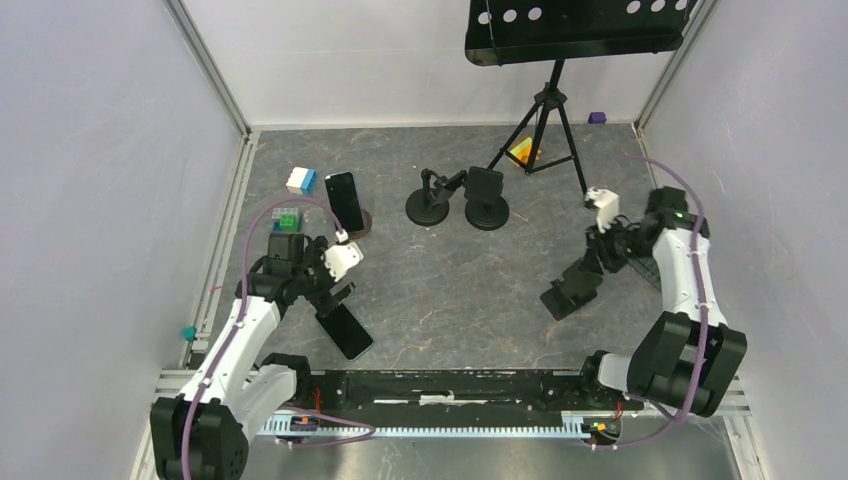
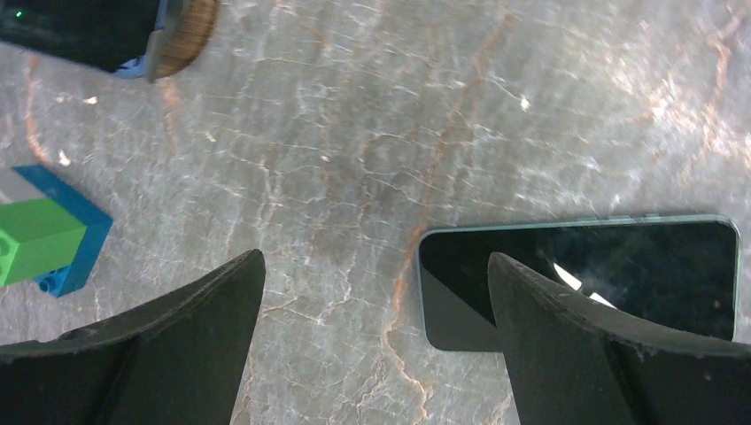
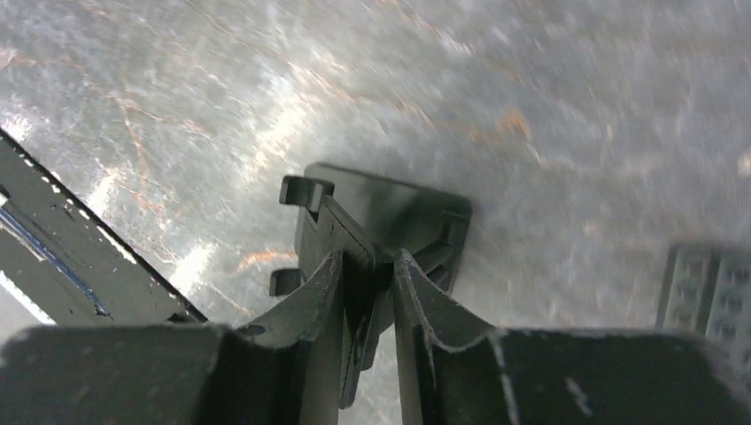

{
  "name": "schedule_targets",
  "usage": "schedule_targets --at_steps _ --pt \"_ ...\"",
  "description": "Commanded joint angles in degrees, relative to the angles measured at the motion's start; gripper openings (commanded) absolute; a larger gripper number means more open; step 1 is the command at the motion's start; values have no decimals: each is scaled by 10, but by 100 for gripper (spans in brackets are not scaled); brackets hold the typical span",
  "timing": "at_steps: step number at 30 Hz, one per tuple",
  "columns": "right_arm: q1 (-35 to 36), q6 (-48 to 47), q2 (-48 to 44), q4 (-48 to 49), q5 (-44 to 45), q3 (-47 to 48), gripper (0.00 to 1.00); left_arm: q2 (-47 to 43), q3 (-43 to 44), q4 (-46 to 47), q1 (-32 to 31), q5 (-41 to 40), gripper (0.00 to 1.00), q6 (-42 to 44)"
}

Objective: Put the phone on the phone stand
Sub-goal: Move the phone stand to the center of the board.

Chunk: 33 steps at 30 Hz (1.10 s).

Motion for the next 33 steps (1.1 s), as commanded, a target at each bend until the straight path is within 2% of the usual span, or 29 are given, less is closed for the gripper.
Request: schedule_targets --at_steps 1,4,7,9,14,19,21,24,29,33 --pt "127 59 10 53 -12 30 0 5 18 -86 -7 30 100 128" --pt "219 90 32 91 -4 50 0 65 46 -109 -9 -23 100 105" --pt "310 102 69 114 7 78 0 148 90 -193 -7 -14 100 105" --pt "359 103 103 121 24 101 0 166 93 -207 -7 -12 100 123" --pt "445 102 200 121 52 183 0 126 84 -218 -8 5 100 245" --pt "484 89 283 93 58 275 3 96 109 -281 -21 41 100 401" --pt "491 85 301 83 55 300 8 88 110 -313 -31 59 100 493" --pt "493 82 308 81 57 311 21 68 95 -315 -64 56 100 569" --pt "493 86 296 79 62 314 45 60 70 -307 -119 53 100 632" --pt "493 92 283 79 72 312 59 69 40 -285 -162 26 100 650"
